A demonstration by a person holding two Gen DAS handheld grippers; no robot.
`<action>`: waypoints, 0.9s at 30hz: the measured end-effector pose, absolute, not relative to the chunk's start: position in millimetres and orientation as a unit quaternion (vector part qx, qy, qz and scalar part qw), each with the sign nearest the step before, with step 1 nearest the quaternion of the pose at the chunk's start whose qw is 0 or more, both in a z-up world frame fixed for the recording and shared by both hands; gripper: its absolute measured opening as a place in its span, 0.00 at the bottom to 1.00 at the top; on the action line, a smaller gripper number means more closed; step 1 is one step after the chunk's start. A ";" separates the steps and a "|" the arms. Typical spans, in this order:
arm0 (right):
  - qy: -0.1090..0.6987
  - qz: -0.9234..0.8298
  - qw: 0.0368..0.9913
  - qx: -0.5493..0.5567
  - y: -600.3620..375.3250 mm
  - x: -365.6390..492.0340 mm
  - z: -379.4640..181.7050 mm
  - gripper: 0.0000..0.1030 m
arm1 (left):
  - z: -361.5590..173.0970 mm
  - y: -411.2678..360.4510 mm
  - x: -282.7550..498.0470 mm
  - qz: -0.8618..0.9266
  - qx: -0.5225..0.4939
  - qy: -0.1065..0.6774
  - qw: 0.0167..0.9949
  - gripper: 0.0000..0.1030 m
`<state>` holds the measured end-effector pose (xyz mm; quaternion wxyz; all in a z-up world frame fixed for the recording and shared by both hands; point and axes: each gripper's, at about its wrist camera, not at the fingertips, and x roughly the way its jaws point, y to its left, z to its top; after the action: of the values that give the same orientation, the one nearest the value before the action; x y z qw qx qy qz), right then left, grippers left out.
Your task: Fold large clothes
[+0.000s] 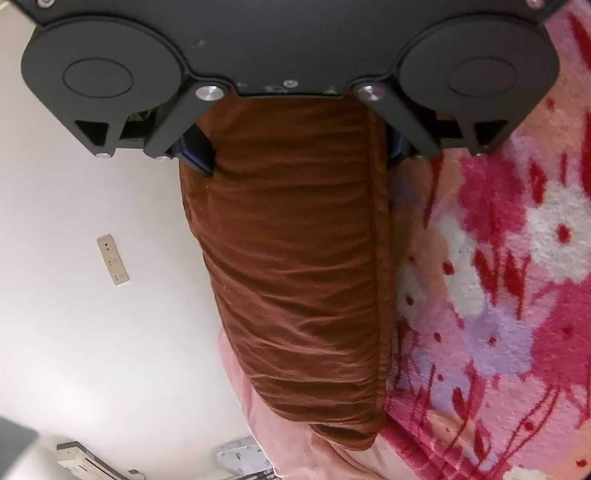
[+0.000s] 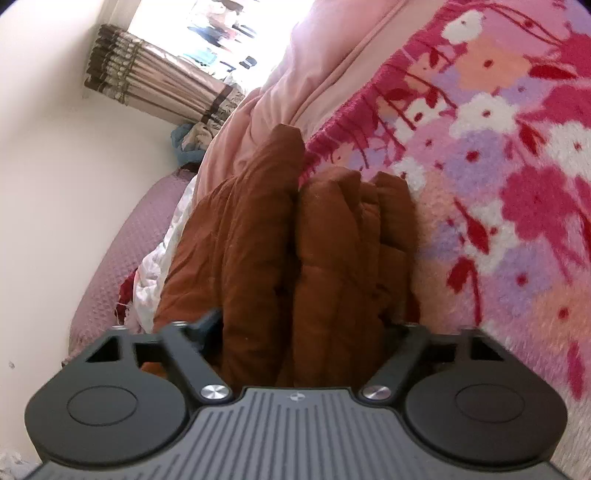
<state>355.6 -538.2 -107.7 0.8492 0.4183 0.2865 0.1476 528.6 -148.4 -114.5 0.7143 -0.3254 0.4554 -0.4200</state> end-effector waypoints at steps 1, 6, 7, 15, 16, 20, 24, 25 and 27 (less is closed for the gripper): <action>0.284 0.148 0.847 0.424 -538.0 353.0 -107.3 0.63 | -110.5 -148.9 525.8 -0.421 -0.320 0.451 0.719 0.84; 0.266 0.150 0.849 0.430 -530.9 344.2 -95.2 0.43 | -81.2 -148.1 513.7 -0.437 -0.298 0.431 0.731 0.83; 0.261 0.152 0.849 0.433 -528.7 342.0 -91.8 0.42 | -73.9 -145.2 511.7 -0.439 -0.294 0.424 0.736 0.83; 0.236 0.200 0.849 0.428 -473.0 359.9 -52.6 0.41 | -33.1 -70.2 513.8 -0.417 -0.299 0.383 0.768 0.84; 0.236 0.208 0.850 0.423 -461.8 365.9 -48.1 0.41 | -31.7 -59.3 514.2 -0.411 -0.301 0.381 0.772 0.84; 0.247 0.228 0.847 0.411 -422.9 391.2 -45.1 0.42 | -34.1 -15.3 514.8 -0.387 -0.306 0.378 0.784 0.84; 0.269 0.236 0.838 0.411 -396.8 416.5 -59.2 0.42 | -57.4 12.2 521.6 -0.367 -0.315 0.394 0.782 0.84; 0.276 0.233 0.839 0.406 -390.7 421.8 -64.4 0.42 | -65.4 15.6 525.1 -0.363 -0.316 0.399 0.781 0.84; 0.290 0.219 0.842 0.399 -384.5 429.6 -74.1 0.42 | -84.2 19.0 533.9 -0.354 -0.320 0.411 0.777 0.84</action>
<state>429.6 -384.5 -74.1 0.8419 0.3990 0.2902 0.2188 533.9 19.0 -84.2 0.7766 -0.3200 0.4111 -0.3542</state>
